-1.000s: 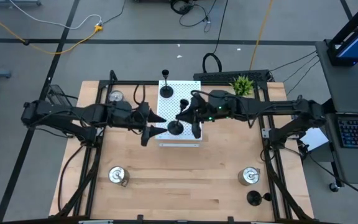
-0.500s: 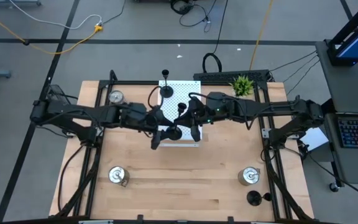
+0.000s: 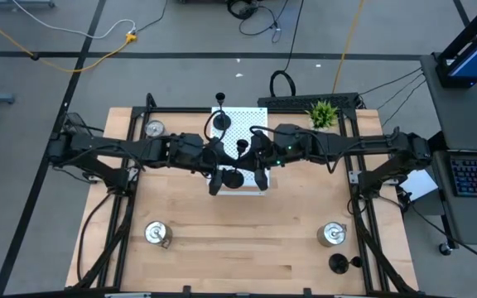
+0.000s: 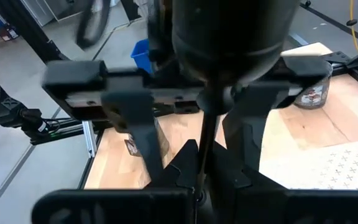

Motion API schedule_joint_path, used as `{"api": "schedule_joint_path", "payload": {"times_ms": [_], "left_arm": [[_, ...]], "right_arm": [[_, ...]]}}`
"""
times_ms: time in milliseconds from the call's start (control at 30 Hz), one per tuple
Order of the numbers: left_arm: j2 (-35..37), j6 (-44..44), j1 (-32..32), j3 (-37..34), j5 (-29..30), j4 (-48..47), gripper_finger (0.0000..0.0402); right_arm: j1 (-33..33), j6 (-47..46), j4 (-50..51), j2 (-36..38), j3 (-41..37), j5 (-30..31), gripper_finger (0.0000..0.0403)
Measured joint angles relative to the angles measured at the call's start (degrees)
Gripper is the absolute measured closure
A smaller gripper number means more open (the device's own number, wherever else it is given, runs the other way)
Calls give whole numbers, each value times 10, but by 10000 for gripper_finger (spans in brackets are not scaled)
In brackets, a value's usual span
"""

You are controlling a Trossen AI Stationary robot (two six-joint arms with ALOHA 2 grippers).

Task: Pick & Place candle stick holders
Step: Put the top black candle holder on the shelf aligned with the other black candle holder

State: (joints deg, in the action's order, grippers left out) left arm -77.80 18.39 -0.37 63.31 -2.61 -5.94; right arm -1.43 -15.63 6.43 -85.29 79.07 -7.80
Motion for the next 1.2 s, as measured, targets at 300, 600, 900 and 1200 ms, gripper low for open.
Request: {"api": "schedule_joint_path", "payload": {"times_ms": [300,600,900,1200], "left_arm": [[1,-2,11,0,-9,29,335],[1,-14,14,-1,-13,15,389],[1,-17,14,-1,20,-9,389],[7,-13,14,0,119,-75,389]], "right_arm": [[4,1,13,0,0,2,395],[4,5,17,0,0,3,390],[4,21,34,7,-1,6,279],[-4,28,176,44,-2,60,227]]}}
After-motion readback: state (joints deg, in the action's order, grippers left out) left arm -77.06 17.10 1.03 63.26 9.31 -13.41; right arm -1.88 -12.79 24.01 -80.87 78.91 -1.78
